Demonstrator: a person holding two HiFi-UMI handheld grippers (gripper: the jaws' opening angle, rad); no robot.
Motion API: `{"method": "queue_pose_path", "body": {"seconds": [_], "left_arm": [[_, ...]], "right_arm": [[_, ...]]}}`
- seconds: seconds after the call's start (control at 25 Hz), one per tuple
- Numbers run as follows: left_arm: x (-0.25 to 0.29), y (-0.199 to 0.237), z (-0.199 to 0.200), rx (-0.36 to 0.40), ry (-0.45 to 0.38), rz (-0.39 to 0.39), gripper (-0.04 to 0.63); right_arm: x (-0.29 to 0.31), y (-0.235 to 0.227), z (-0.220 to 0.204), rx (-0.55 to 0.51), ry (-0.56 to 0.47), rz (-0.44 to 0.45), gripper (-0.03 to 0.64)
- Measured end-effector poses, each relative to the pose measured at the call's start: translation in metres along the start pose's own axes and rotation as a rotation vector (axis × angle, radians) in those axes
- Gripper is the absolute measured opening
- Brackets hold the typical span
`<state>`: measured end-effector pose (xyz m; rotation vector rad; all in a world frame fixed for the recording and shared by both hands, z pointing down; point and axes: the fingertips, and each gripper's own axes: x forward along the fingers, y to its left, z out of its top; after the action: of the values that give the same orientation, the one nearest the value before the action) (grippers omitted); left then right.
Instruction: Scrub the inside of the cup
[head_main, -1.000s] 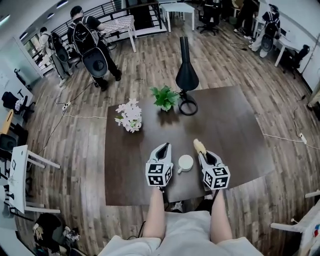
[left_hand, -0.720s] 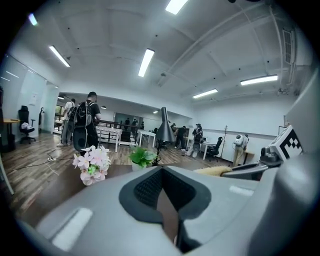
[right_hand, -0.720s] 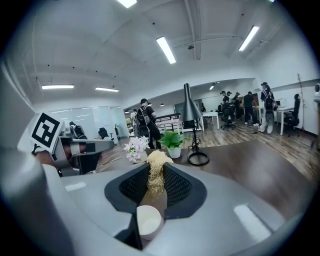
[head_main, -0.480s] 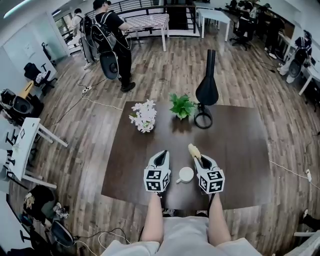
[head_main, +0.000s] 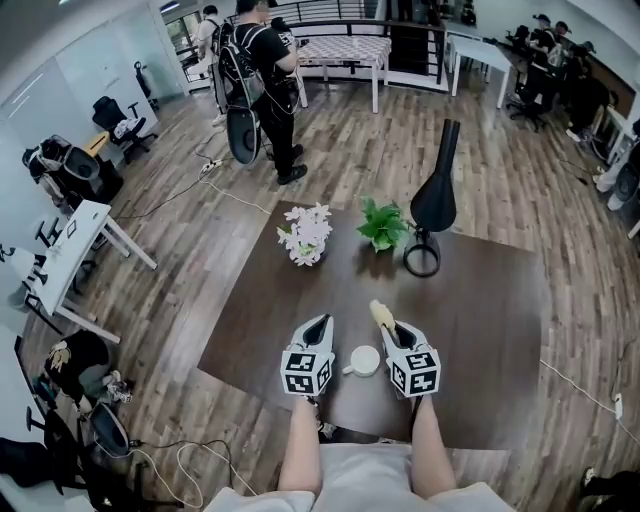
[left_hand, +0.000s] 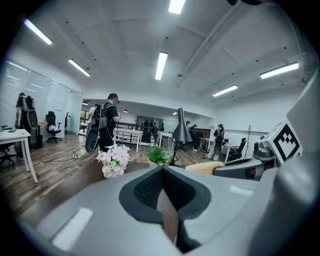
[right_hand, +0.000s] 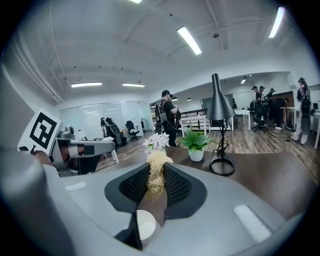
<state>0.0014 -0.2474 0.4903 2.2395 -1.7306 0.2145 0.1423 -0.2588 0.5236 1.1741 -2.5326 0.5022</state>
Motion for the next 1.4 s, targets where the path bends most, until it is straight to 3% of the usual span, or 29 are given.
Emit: {"method": "queue_pose_path", "body": {"seconds": [0.28, 0.6, 0.76, 1.0, 1.16, 1.4], "left_arm": [[-0.035, -0.009, -0.024, -0.055, -0.009, 0.131, 0.0], [-0.067, -0.012, -0.073, -0.044, 0.061, 0.181, 0.0], [-0.068, -0.019, -0.116, 0.007, 0.155, 0.081, 0.0], [-0.041, -0.052, -0.171, 0.193, 0.288, -0.22, 0.008], [-0.03, -0.051, -0.193, 0.212, 0.346, -0.29, 0.029], [-0.016, -0.058, -0.202, 0.273, 0.376, -0.41, 0.095]], "right_arm": [[-0.017, 0.002, -0.022, -0.028, 0.043, 0.101, 0.101], [-0.028, -0.005, -0.041, -0.066, 0.093, 0.169, 0.101], [-0.035, 0.001, -0.061, -0.064, 0.157, 0.258, 0.101], [-0.036, 0.0, -0.084, -0.214, 0.333, 0.409, 0.101], [-0.036, 0.009, -0.087, -0.22, 0.433, 0.468, 0.101], [-0.026, 0.025, -0.085, -0.267, 0.537, 0.473, 0.101]]}}
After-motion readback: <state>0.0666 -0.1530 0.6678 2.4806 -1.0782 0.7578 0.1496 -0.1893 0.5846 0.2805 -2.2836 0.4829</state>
